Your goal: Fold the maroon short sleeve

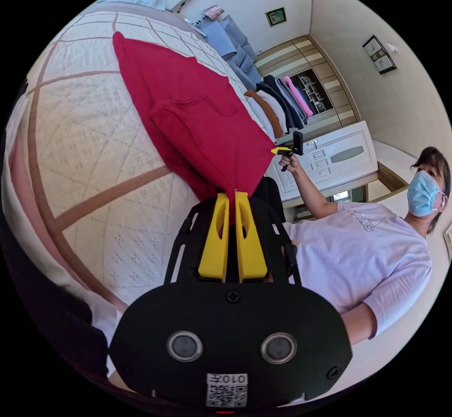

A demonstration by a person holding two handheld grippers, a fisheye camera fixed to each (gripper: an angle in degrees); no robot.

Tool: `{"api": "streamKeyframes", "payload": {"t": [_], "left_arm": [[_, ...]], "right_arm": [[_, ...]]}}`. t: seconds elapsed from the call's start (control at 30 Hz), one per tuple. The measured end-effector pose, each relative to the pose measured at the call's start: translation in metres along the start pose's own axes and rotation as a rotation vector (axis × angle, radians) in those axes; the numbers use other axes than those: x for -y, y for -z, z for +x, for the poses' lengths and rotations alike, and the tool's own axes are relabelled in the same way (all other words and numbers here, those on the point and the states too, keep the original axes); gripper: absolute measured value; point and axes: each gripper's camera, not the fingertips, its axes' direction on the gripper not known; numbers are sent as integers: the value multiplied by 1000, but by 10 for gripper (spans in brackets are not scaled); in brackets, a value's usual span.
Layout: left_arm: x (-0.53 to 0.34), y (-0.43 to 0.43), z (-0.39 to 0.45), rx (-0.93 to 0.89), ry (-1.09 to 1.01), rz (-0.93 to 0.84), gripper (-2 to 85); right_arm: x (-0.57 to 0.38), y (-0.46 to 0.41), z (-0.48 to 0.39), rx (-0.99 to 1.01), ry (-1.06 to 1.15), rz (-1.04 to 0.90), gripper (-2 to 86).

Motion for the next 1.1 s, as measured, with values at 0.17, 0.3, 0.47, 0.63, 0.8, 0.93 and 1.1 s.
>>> {"api": "streamKeyframes", "payload": {"t": [0.17, 0.3, 0.47, 0.63, 0.8, 0.93, 1.1], "left_arm": [[-3, -13, -14, -2, -12, -25, 8], [-6, -13, -16, 5, -18, 18, 18], [-24, 9, 21, 132, 27, 70, 40], [-31, 58, 102, 429, -63, 293, 30], [23, 13, 86, 342, -168, 168, 18], [36, -37, 49, 528, -90, -1, 9], [29, 6, 76, 378, -111, 150, 26]], "right_arm": [[-5, -22, 7, -8, -9, -19, 20], [-11, -26, 6, -10, -1, 33, 27], [-14, -12, -25, -199, 15, 55, 60], [-15, 15, -71, -442, 53, 190, 65], [21, -5, -88, -392, 162, 173, 63], [34, -43, -60, -345, 77, 51, 52], [36, -23, -77, -362, 101, 99, 46]]}}
